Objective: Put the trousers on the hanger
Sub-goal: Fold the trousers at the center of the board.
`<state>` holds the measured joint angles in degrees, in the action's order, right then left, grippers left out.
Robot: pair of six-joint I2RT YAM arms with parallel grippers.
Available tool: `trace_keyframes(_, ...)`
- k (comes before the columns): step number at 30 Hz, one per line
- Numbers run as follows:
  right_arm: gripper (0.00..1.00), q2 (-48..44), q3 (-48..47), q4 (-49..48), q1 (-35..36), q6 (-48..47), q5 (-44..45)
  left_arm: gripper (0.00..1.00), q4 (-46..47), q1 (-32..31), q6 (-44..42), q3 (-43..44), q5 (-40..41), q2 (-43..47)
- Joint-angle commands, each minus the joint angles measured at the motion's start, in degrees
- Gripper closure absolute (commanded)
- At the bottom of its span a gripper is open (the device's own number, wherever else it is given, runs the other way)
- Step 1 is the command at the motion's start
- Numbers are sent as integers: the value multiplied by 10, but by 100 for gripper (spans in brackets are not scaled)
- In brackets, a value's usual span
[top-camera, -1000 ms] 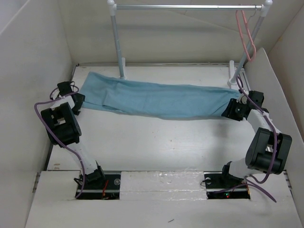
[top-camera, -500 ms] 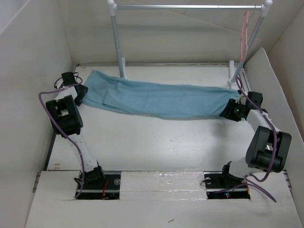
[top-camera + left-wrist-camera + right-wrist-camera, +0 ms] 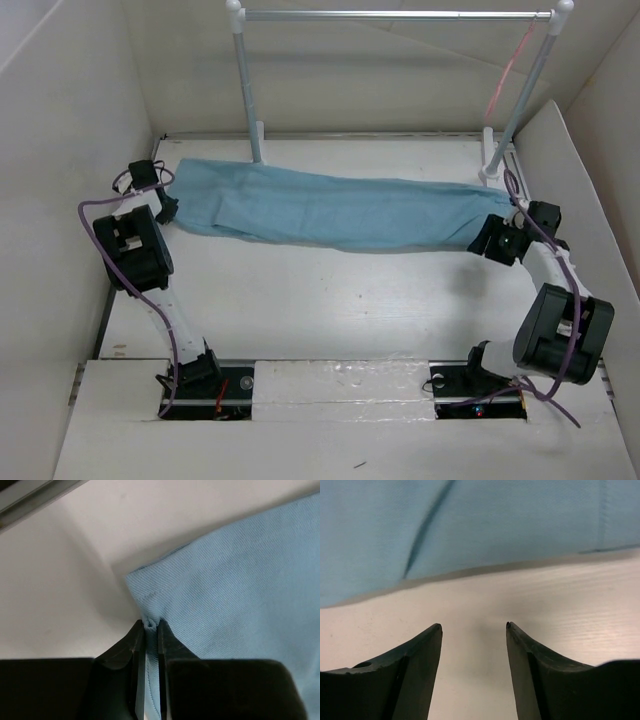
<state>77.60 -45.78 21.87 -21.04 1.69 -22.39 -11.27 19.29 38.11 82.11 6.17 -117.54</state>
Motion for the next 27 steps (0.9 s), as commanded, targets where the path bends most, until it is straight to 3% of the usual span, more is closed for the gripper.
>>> trace_keyframes(1, 40, -17, 8, 12, -41, 3, 39, 100, -23, 22, -47, -67, 53, 79)
trace_keyframes(4, 28, -3, 24, -48, -110, 55, -6, 100, -10, 22, -53, -107, 43, 120)
trace_keyframes(5, 23, 25, 15, -110, -125, 74, -39, 100, -8, 22, -52, -115, 30, 123)
trace_keyframes(14, 21, 212, -26, -332, -135, 180, -149, 100, 0, 22, -46, -112, -5, 121)
trace_keyframes(18, 22, 263, -61, -333, -123, 195, -111, 100, -8, 22, -50, -103, -7, 124)
trace_keyframes(20, 31, 281, -83, -320, -116, 200, -94, 100, -16, 22, -52, -93, 3, 127)
trace_keyframes(22, 81, 275, -85, -321, -116, 211, -84, 100, -30, 22, -55, -85, 11, 131)
trace_keyframes(23, 94, 264, -86, -312, -116, 205, -70, 100, -33, 22, -54, -75, 21, 135)
trace_keyframes(24, 100, 232, -88, -287, -116, 196, -61, 100, -43, 22, -56, -69, 27, 143)
trace_keyframes(27, 100, 131, -104, -185, -121, 142, 3, 100, -73, 22, -52, -35, 71, 158)
